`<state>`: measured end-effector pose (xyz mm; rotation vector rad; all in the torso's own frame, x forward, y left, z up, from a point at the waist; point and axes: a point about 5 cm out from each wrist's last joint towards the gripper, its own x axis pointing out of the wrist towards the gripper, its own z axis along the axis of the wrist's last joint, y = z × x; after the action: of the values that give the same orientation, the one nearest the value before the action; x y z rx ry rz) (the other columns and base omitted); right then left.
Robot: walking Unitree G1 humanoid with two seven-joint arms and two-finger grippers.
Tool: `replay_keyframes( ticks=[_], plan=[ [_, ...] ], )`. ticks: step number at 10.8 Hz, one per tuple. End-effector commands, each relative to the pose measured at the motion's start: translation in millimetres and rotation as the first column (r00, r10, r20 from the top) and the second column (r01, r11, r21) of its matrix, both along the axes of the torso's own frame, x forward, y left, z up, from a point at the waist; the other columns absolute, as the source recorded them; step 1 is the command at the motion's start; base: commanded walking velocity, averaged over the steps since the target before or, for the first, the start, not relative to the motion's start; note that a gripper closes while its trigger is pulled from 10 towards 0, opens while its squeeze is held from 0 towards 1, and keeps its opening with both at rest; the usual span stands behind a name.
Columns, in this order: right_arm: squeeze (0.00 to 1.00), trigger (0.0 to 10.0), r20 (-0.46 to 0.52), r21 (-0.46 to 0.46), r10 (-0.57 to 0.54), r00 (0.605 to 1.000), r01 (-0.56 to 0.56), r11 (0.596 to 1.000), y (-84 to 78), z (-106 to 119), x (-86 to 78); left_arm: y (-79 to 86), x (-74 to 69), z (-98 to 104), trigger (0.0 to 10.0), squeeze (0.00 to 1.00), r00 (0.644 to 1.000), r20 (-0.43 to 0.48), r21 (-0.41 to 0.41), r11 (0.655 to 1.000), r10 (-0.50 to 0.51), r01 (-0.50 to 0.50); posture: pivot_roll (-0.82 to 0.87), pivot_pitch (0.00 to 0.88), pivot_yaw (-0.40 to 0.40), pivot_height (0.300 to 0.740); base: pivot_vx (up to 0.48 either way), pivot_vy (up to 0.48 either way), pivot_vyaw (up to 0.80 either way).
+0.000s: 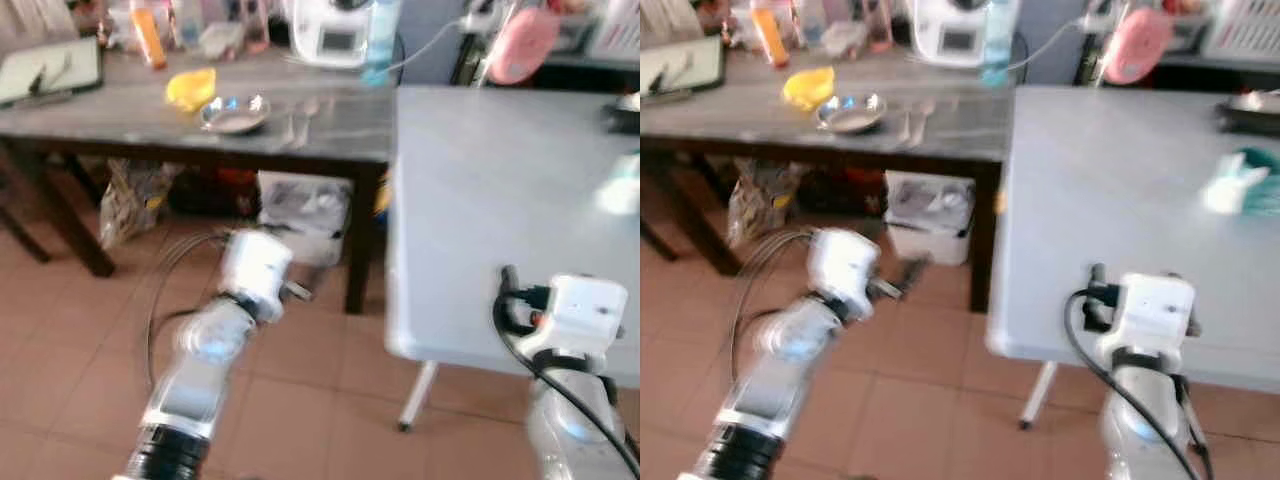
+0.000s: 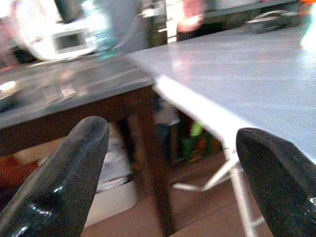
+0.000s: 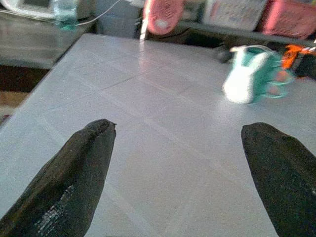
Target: Setting the table
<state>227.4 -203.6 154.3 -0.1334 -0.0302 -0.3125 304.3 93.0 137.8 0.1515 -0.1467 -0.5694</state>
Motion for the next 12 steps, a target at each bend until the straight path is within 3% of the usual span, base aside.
replay_keyframes(
  ticks=[1, 12],
  plan=[
    [1.00, 10.0, 0.017, 0.008, 0.018, 1.000, -0.018, 1.000, 5.0, 3.3, 0.8, 10.8, 2.1, -0.3, 10.0, 0.00, 1.000, 0.006, 0.020, 0.999, 0.026, -0.026, 0.09, 0.103, 0.019, 0.740, 0.000, -0.360, 0.00],
    [1.00, 10.0, 0.009, -0.059, 0.031, 0.999, -0.030, 0.998, 4.7, 2.1, 3.1, 3.6, 5.8, -1.2, 10.0, 0.00, 0.998, -0.032, -0.039, 0.997, 0.063, -0.064, 0.08, 0.109, 0.019, 0.740, 0.000, -0.352, 0.00]
  ],
)
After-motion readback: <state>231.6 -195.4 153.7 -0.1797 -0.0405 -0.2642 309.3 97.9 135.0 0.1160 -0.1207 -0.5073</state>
